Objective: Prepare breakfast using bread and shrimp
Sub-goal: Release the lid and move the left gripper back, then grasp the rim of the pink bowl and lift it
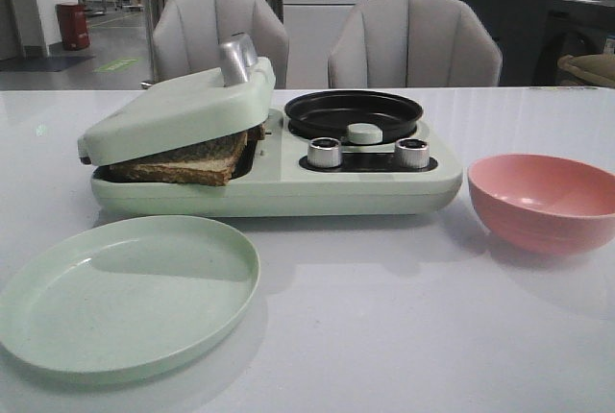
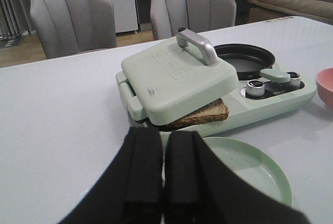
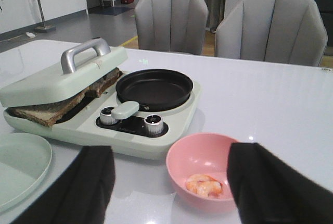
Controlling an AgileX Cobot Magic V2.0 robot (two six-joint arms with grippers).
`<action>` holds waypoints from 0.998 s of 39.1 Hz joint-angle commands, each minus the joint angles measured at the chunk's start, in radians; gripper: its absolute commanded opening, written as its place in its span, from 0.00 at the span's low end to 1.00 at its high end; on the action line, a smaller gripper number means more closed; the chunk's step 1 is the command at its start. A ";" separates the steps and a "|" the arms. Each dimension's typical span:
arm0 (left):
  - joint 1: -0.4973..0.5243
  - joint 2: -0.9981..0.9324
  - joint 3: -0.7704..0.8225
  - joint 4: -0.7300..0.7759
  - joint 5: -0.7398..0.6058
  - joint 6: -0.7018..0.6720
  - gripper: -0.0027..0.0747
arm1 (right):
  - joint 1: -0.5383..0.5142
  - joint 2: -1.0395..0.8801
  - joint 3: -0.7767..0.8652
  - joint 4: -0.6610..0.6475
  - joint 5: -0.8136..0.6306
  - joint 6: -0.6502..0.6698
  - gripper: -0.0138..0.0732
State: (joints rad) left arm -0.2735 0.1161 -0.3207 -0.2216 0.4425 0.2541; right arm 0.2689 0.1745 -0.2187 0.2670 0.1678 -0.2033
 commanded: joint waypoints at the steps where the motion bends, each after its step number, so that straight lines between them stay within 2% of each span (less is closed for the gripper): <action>1: -0.008 0.010 -0.024 -0.010 -0.086 -0.011 0.18 | 0.000 0.018 -0.053 -0.001 -0.113 -0.002 0.80; 5: -0.008 0.010 -0.024 -0.010 -0.086 -0.011 0.18 | 0.000 0.087 -0.102 -0.001 -0.092 -0.002 0.80; 15: -0.008 0.010 -0.024 -0.010 -0.089 -0.011 0.18 | -0.020 0.453 -0.334 0.012 0.084 0.031 0.80; 30: -0.008 0.006 -0.024 -0.010 -0.089 -0.011 0.18 | -0.303 1.019 -0.656 0.143 0.328 0.036 0.80; 39: -0.008 0.006 -0.024 -0.010 -0.089 -0.011 0.18 | -0.347 1.261 -0.775 0.132 0.344 -0.039 0.80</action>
State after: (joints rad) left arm -0.2735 0.1139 -0.3202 -0.2216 0.4376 0.2541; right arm -0.0694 1.4051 -0.9330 0.3872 0.5480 -0.1966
